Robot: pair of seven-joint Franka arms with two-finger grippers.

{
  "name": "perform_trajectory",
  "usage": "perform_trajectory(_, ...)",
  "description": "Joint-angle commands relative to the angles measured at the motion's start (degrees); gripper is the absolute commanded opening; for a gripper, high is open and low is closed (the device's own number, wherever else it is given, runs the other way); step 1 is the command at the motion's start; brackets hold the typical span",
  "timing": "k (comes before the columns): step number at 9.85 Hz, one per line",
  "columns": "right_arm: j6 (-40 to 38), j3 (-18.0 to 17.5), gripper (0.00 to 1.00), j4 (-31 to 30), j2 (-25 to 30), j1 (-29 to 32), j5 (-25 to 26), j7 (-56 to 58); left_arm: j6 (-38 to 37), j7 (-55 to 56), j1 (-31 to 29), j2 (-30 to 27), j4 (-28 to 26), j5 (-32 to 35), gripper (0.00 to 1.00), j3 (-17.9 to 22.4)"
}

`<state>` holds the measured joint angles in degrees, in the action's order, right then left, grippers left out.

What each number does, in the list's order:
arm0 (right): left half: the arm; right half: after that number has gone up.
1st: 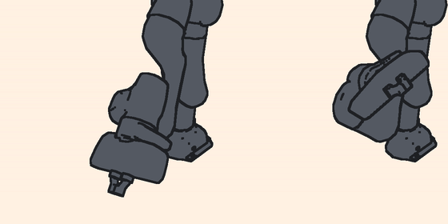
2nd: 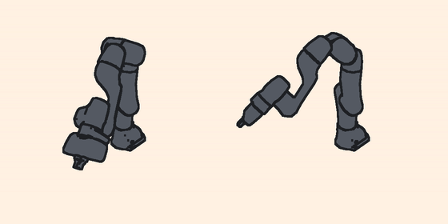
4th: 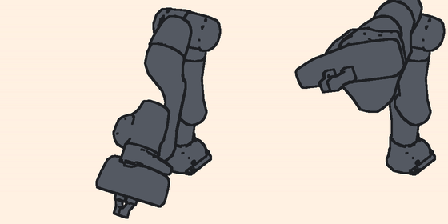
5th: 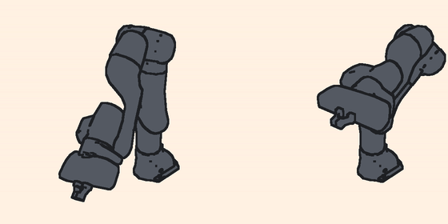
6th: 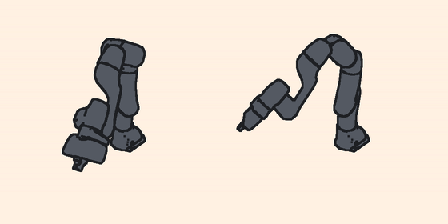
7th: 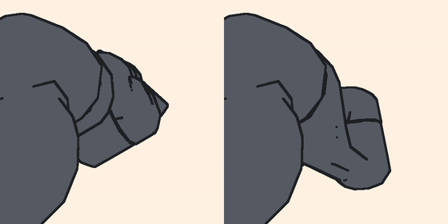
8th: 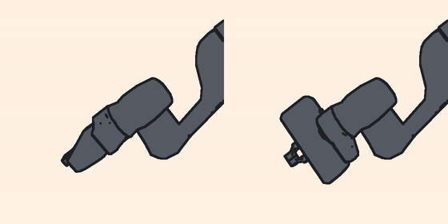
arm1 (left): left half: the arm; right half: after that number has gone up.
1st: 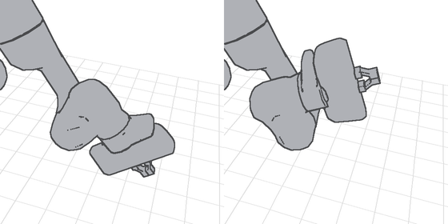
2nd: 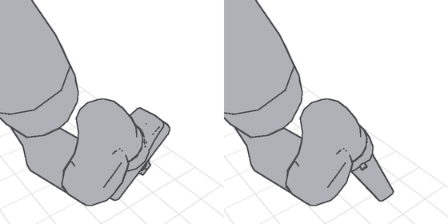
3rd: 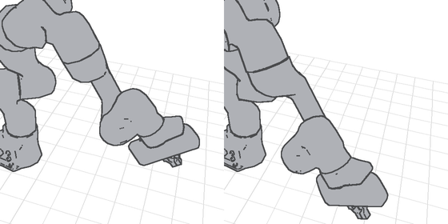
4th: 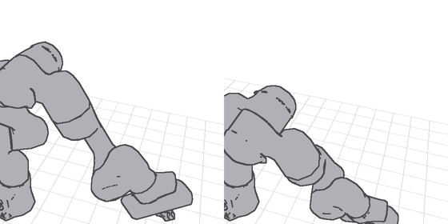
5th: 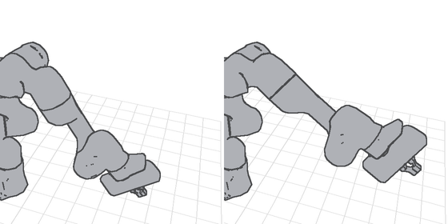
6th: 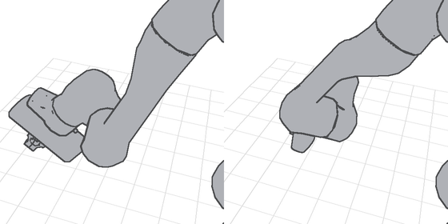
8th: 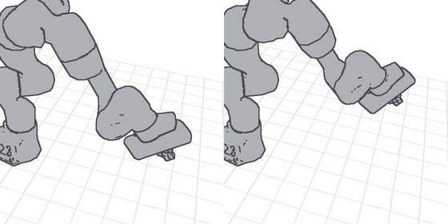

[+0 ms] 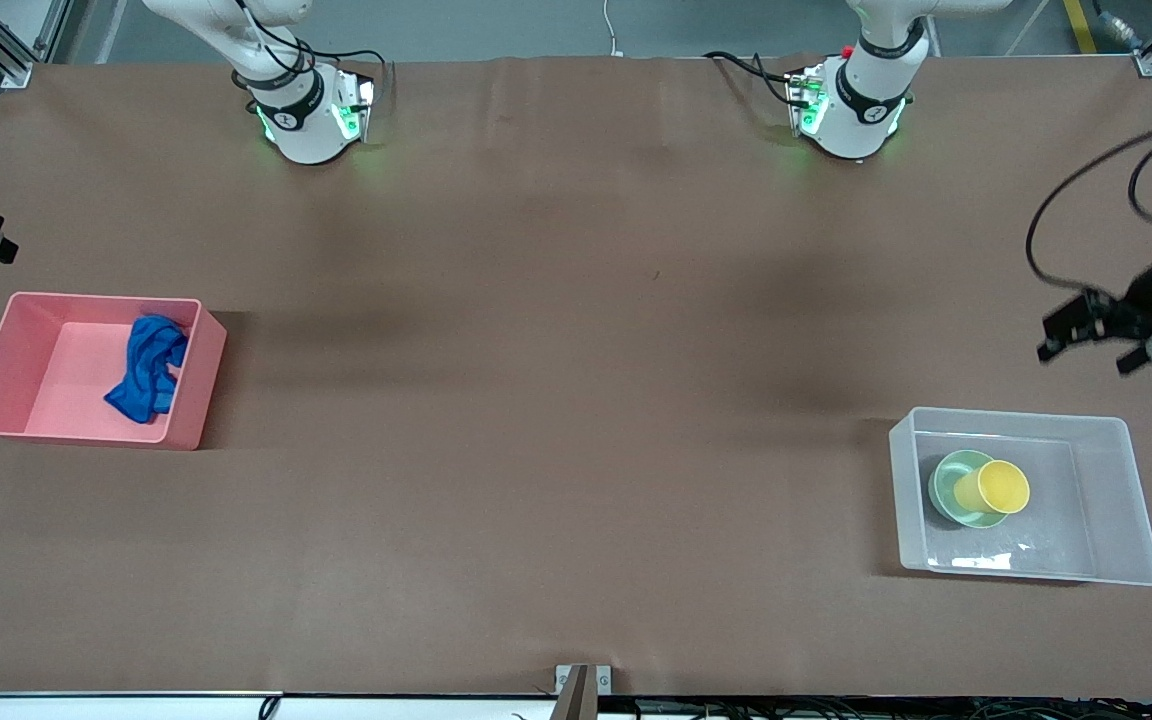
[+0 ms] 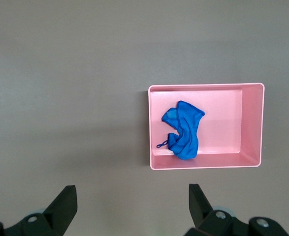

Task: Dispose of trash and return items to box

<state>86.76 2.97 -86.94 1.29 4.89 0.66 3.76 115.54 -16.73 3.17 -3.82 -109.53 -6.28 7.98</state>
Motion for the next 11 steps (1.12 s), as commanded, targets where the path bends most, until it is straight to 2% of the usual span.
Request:
perform_trajectory(1, -0.28, -0.51, 1.0, 1.16, 0.64, 0.56, 0.48, 0.11, -7.3, 5.71, 0.0, -1.63, 2.88, 2.75, 1.0, -3.83)
perform_trajectory(2, -0.71, -0.51, 1.0, 1.16, 0.73, 0.56, 0.65, 0.11, -13.44, 8.53, 0.08, -1.19, 8.92, 7.29, 1.0, -5.94)
perform_trajectory(3, -1.5, -0.51, 1.0, 1.6, 0.56, 0.56, 0.66, 0.11, -16.46, 10.91, 0.0, -0.23, 13.59, 9.69, 1.0, -7.7)
perform_trajectory(6, -1.51, -0.34, 1.0, 1.78, 0.55, 0.21, 0.66, 0.11, -28.14, 11.9, 0.26, 4.15, 26.78, 7.35, 1.0, -7.89)
perform_trajectory(7, -1.59, -0.25, 1.0, 1.69, 0.55, 0.12, 0.66, 0.2, -29.66, 12.07, 0.35, 4.52, 27.87, 5.68, 1.0, -7.72)
perform_trajectory(11, -1.59, -0.25, 1.0, 1.69, 0.55, 0.3, 0.66, 0.2, -30.47, 16.1, 0.52, 3.47, 23.06, 5.67, 1.0, -7.72)
